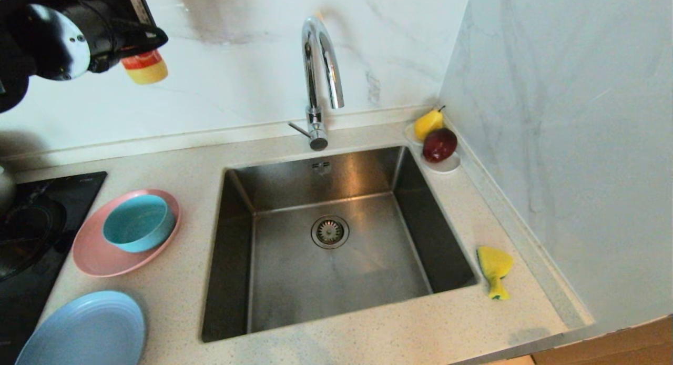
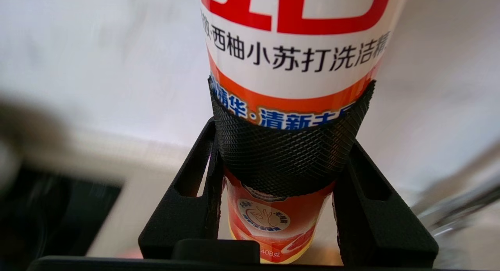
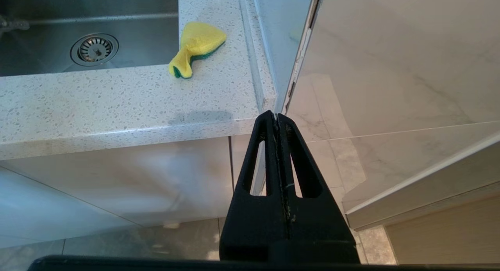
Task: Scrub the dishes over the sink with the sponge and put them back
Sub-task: Place the dish soap on the table
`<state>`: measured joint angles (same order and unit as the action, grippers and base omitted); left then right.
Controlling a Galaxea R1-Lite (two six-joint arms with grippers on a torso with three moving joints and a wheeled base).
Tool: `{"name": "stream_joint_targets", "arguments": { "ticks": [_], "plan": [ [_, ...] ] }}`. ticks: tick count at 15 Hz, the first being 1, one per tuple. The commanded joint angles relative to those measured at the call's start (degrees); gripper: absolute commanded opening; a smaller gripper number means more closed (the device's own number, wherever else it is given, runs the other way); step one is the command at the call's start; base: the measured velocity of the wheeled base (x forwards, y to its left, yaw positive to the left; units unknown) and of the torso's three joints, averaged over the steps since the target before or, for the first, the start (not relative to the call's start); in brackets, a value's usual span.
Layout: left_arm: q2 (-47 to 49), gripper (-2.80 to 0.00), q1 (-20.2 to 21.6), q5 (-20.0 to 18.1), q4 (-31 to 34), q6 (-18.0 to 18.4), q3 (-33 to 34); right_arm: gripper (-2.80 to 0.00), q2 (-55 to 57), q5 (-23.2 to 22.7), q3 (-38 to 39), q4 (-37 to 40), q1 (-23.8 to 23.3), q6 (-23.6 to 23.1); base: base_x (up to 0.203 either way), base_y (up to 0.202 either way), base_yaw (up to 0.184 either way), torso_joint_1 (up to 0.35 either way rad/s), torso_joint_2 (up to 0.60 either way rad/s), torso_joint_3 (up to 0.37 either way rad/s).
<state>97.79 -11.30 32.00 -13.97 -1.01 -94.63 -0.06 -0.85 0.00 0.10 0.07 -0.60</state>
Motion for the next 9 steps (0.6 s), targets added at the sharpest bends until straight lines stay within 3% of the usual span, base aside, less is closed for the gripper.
{"name": "stream_joint_targets", "arguments": {
  "ticks": [1, 9],
  "plan": [
    [1.0, -2.80, 3.2, 0.0, -0.1, -3.3, 5.3, -2.80, 0.0, 0.0, 0.0, 0.0, 0.0, 0.0, 0.000, 0.000, 0.000, 0.000, 0.00, 0.000],
    [11.3, -2.80, 5.3, -0.5, -2.5, -8.1, 6.6, -2.80, 0.0, 0.0, 0.0, 0.0, 0.0, 0.0, 0.000, 0.000, 0.000, 0.000, 0.00, 0.000]
  ]
}}
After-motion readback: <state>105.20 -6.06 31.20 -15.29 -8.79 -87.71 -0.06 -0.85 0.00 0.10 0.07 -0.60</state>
